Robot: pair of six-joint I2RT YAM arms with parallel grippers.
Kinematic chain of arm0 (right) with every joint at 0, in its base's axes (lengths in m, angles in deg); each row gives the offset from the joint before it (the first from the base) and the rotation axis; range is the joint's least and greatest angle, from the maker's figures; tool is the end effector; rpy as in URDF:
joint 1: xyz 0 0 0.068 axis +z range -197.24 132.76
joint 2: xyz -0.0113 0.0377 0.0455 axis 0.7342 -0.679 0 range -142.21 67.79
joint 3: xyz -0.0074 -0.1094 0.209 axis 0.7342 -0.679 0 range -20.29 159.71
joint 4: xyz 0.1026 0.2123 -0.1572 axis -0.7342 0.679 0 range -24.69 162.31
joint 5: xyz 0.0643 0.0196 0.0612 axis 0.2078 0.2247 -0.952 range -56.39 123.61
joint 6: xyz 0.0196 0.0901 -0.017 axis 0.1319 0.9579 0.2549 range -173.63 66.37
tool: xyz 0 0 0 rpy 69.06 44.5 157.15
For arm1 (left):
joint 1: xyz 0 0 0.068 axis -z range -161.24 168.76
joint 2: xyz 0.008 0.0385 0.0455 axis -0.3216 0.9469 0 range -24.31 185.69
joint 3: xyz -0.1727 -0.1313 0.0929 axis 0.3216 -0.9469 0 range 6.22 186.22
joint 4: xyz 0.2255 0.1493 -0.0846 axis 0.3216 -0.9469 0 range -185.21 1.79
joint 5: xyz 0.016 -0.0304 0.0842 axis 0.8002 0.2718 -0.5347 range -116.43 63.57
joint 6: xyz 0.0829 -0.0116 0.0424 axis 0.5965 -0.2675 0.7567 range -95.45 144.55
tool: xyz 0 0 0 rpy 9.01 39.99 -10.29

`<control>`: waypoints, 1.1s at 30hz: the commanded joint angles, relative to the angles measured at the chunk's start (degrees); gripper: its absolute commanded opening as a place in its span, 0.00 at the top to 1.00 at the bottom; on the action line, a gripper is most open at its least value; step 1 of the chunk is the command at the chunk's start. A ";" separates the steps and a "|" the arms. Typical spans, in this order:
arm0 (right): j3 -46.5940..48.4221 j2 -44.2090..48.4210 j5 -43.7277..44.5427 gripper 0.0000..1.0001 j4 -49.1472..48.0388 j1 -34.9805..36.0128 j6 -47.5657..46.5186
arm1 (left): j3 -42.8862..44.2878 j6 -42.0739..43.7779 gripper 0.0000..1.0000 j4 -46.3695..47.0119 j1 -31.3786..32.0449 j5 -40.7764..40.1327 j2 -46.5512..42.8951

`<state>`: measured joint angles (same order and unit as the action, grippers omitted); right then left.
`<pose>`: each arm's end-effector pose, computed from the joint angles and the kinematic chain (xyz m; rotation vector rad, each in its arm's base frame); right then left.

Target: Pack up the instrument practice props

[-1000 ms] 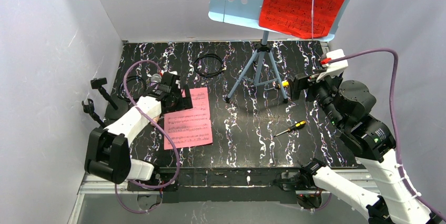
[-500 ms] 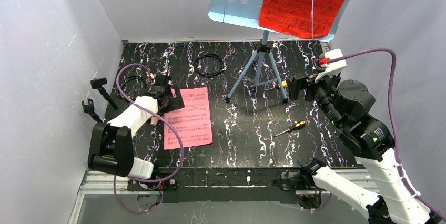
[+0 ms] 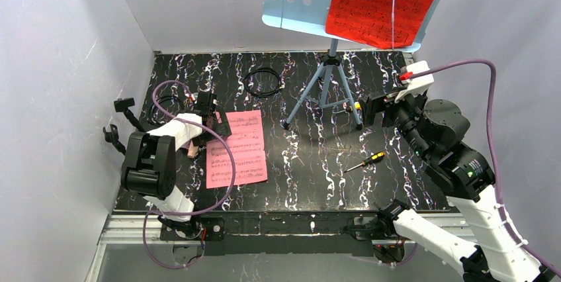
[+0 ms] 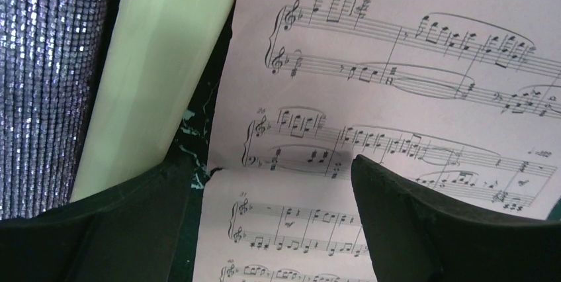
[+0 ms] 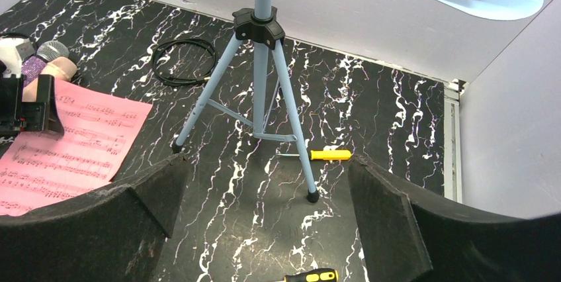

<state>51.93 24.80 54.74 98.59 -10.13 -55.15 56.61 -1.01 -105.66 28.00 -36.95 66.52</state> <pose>0.1876 0.1036 0.4401 -0.2692 1.6171 0.1732 0.3478 -0.0409 0.0777 -0.4295 2.5187 0.0046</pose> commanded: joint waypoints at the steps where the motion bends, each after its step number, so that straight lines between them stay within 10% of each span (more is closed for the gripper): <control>1: 1.25 -0.25 1.18 0.01 -2.43 -0.15 -0.33 | 2.93 0.72 0.12 0.60 -0.53 1.40 2.27; 19: 2.39 -0.71 1.38 0.01 -2.68 -0.19 -0.50 | 8.27 0.70 0.14 2.81 -0.45 13.27 4.83; 33: 13.90 -3.87 4.47 0.01 2.23 -0.12 -2.05 | 11.01 2.43 0.17 -4.01 0.12 17.87 -20.02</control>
<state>59.98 22.49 56.75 100.16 -10.13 -56.25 64.70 0.30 -106.84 27.60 -23.05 53.56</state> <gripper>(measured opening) 0.985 0.846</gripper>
